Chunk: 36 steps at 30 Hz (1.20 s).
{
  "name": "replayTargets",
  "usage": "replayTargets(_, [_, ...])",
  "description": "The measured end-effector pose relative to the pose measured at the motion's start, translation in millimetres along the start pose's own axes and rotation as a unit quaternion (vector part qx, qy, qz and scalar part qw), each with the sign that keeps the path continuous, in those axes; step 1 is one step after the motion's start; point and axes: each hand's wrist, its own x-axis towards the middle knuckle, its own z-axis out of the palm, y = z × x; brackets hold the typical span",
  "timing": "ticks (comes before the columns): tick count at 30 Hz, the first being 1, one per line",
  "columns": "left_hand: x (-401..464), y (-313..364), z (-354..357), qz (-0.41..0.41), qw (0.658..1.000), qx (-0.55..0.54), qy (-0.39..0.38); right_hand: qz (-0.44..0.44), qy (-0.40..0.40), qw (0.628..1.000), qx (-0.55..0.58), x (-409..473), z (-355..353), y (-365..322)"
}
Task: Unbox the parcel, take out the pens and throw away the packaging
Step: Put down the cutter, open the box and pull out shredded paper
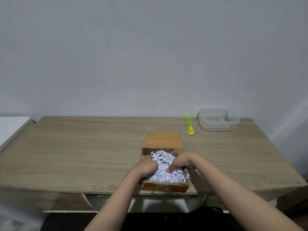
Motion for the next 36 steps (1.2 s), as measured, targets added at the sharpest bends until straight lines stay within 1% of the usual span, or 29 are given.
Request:
replayTargets(4, [-8, 5, 1, -0.007, 0.999, 0.053, -0.002, -0.026, 0.023, 0.999, -0.032, -3, 8, 2])
replayTargets(6, [-7, 4, 3, -0.004, 0.998, 0.059, 0.0, -0.035, 0.031, 0.999, -0.024, -2, 10, 5])
replayTargets(11, [-7, -2, 9, 0.017, 0.996, 0.079, -0.042, -0.068, 0.057, 0.996, 0.008, -3, 20, 11])
replayTargets(13, [-7, -2, 8, 0.03, 0.996, 0.076, -0.032, -0.079, 0.069, 0.994, 0.018, -1, 23, 13])
replayTargets(15, [-7, 1, 6, 0.019, 0.997, 0.071, -0.022, -0.083, 0.082, 0.993, 0.029, -2, 25, 13])
replayTargets(17, [-6, 5, 5, 0.003, 0.999, 0.038, -0.032, -0.088, 0.108, 0.99, 0.037, -4, 27, 13])
replayTargets(19, [-10, 10, 2, 0.007, 0.999, 0.04, -0.023, -0.091, 0.136, 0.986, -0.002, -5, 28, 13])
replayTargets(21, [-12, 15, 2, -0.023, 0.998, 0.043, -0.029, -0.083, 0.13, 0.988, -0.029, -4, 31, 14])
replayTargets(22, [-14, 19, 2, -0.038, 0.996, 0.068, -0.04, -0.076, 0.118, 0.99, -0.033, -3, 32, 14])
replayTargets(24, [-15, 22, 2, -0.032, 0.995, 0.091, -0.025, -0.06, 0.102, 0.992, -0.033, 1, 34, 14])
replayTargets(26, [-11, 20, 3, -0.038, 0.995, 0.086, -0.023, -0.056, 0.1, 0.993, -0.024, 4, 35, 15])
replayTargets(30, [-15, 17, 0, -0.01, 0.998, 0.062, -0.018, -0.064, 0.108, 0.992, -0.002, 8, 41, 17])
replayTargets(33, [-17, 15, -4, 0.009, 0.999, 0.032, -0.027, -0.073, 0.118, 0.99, -0.009, 9, 42, 19])
replayTargets(36, [-19, 15, -9, 0.016, 0.998, 0.046, -0.051, -0.085, 0.141, 0.986, -0.023, 7, 44, 20])
